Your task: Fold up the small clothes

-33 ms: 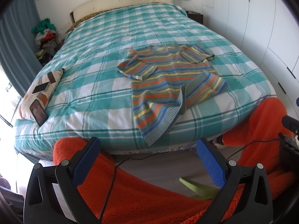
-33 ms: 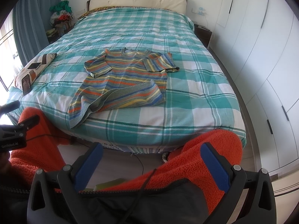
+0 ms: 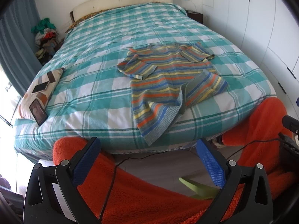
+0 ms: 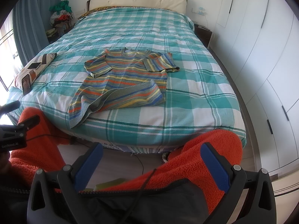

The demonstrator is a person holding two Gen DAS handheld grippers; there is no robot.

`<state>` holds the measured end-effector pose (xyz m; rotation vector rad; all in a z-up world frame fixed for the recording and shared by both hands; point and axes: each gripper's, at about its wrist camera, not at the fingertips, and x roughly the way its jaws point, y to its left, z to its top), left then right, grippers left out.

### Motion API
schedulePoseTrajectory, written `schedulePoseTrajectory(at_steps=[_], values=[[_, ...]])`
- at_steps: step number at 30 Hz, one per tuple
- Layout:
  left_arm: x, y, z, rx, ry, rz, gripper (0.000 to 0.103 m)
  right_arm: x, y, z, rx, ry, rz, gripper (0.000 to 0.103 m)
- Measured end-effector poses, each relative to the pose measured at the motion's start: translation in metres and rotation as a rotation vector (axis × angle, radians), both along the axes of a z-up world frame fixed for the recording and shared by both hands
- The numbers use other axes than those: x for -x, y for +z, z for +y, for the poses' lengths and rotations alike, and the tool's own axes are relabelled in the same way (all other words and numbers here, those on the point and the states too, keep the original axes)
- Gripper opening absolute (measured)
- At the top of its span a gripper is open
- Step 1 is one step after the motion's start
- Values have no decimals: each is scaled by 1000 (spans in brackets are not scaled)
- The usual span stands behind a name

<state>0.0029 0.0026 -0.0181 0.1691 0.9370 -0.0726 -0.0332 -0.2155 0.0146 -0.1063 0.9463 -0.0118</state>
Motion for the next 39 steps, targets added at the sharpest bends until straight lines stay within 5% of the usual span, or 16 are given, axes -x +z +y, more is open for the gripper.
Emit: schedulePoseTrajectory(at_steps=[10, 15, 18, 20, 22, 26, 28, 29, 30, 31, 32, 36, 39], values=[[-28, -12, 22, 36, 39, 66, 103, -15, -3, -3, -11, 65, 4, 103], [-85, -67, 73, 339, 92, 260, 102, -77, -10, -37, -94, 136, -65, 103], [-111, -108, 81, 331, 140, 322, 101, -145, -37, -50, -152, 178, -13, 102], [-120, -128, 78, 248, 154, 336, 98, -191, -59, -48, -168, 219, 44, 94], [-126, -144, 73, 209, 150, 353, 92, -229, -82, -41, -185, 272, 91, 73], [-128, -164, 61, 215, 95, 408, 77, -287, -134, -21, -133, 322, 232, 65], [-130, -171, 54, 186, 75, 421, 67, -303, -157, -17, -155, 324, 299, 36], [-133, -174, 52, 189, 65, 424, 54, -306, -164, -16, -169, 336, 321, 26], [-134, -174, 52, 199, 58, 430, 43, -306, -168, -14, -155, 353, 328, 5], [-134, -173, 52, 215, 49, 434, 15, -300, -164, -12, -128, 373, 311, 0], [-132, -171, 53, 256, 28, 437, 4, -290, -155, -11, -128, 406, 283, 0], [-115, -145, 62, 263, -4, 379, 3, -213, -96, -19, -148, 577, 169, 0], [-107, -132, 68, 233, -24, 349, 2, -155, -79, -33, -81, 654, 172, 0]])
